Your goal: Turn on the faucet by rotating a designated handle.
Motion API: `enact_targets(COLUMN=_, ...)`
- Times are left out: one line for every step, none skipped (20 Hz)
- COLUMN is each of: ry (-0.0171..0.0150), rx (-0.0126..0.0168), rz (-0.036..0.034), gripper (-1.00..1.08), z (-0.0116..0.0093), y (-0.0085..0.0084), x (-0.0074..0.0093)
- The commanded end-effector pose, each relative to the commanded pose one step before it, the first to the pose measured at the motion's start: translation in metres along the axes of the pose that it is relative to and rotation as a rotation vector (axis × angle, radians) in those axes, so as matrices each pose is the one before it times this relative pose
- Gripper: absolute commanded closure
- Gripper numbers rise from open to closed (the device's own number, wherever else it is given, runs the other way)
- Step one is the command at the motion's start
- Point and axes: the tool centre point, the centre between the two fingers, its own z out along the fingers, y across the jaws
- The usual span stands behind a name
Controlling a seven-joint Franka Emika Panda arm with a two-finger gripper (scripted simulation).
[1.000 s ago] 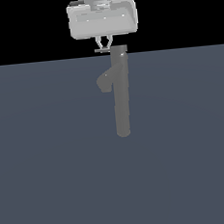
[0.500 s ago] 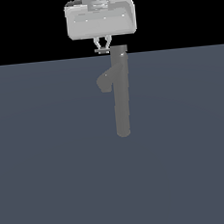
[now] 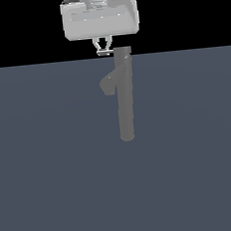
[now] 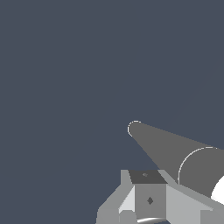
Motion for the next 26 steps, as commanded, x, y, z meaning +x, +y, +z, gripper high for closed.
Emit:
enact_targets(ry=-0.00062, rx=0.00011, rz=-0.00038, gripper=1.08, z=-0.00002, y=0.00102, x=-0.00318)
enact_targets(ry=-0.00051, rx=-0.00004, rz=-0.00046, gripper=1.08, z=0.00001, y=0.00100, x=-0.00310)
enact_targets(ry=-0.00051, rx=-0.00004, rz=-0.00046, gripper=1.08, z=0.00000, y=0.00101, x=-0.00311)
enact_targets(ry=-0.00051, rx=-0.00004, rz=-0.00047, gripper=1.08, z=0.00000, y=0.00101, x=-0.00313)
enact_targets(ry=-0.00051, rx=-0.00004, rz=-0.00047, gripper=1.08, z=0.00000, y=0.00102, x=-0.00314)
enact_targets(ry=-0.00051, rx=-0.00004, rz=-0.00047, gripper=1.08, z=0.00000, y=0.00103, x=-0.00316)
enact_targets(ry=-0.00051, rx=-0.00004, rz=-0.00047, gripper=1.08, z=-0.00001, y=0.00103, x=-0.00317)
enact_targets(ry=-0.00051, rx=-0.00004, rz=-0.00047, gripper=1.08, z=-0.00001, y=0.00104, x=-0.00319)
enact_targets(ry=-0.00051, rx=-0.00004, rz=-0.00047, gripper=1.08, z=-0.00001, y=0.00104, x=-0.00320)
enact_targets(ry=-0.00051, rx=-0.00004, rz=-0.00047, gripper=1.08, z=-0.00001, y=0.00105, x=-0.00321)
enact_targets(ry=-0.00051, rx=-0.00004, rz=-0.00047, gripper=1.08, z=-0.00002, y=0.00105, x=-0.00323)
enact_targets(ry=-0.00051, rx=-0.00004, rz=-0.00047, gripper=1.08, z=-0.00002, y=0.00106, x=-0.00324)
enact_targets(ry=-0.00051, rx=-0.00004, rz=-0.00047, gripper=1.08, z=-0.00002, y=0.00106, x=-0.00325)
enact_targets(ry=-0.00051, rx=-0.00004, rz=-0.00047, gripper=1.08, z=-0.00003, y=0.00107, x=-0.00326)
enact_targets(ry=-0.00051, rx=-0.00004, rz=-0.00047, gripper=1.08, z=-0.00004, y=0.00108, x=-0.00327)
enact_targets(ry=-0.00050, rx=-0.00005, rz=-0.00047, gripper=1.08, z=-0.00004, y=0.00108, x=-0.00329)
enact_targets(ry=0.00000, rx=0.00000, rz=0.00000, gripper=1.08, z=0.00000, y=0.00000, x=0.00000)
enact_targets(ry=0.01513, rx=0.00274, rz=0.00898, gripper=1.08, z=0.00062, y=0.00300, x=0.01298)
enact_targets(ry=-0.00124, rx=-0.00019, rz=-0.00075, gripper=1.08, z=-0.00008, y=0.00364, x=-0.00231)
enact_targets(ry=-0.00131, rx=-0.00020, rz=-0.00079, gripper=1.08, z=-0.00005, y=0.00364, x=-0.00231)
enact_targets(ry=-0.00131, rx=-0.00020, rz=-0.00079, gripper=1.08, z=-0.00006, y=0.00367, x=-0.00232)
enact_targets(ry=-0.00124, rx=-0.00020, rz=-0.00075, gripper=1.08, z=-0.00010, y=0.00372, x=-0.00235)
enact_targets(ry=-0.00137, rx=-0.00022, rz=-0.00083, gripper=1.08, z=-0.00004, y=0.00370, x=-0.00234)
enact_targets(ry=-0.00131, rx=-0.00022, rz=-0.00079, gripper=1.08, z=-0.00008, y=0.00375, x=-0.00237)
enact_targets(ry=-0.00131, rx=-0.00022, rz=-0.00079, gripper=1.08, z=-0.00008, y=0.00378, x=-0.00238)
enact_targets(ry=-0.00131, rx=-0.00023, rz=-0.00079, gripper=1.08, z=-0.00009, y=0.00381, x=-0.00239)
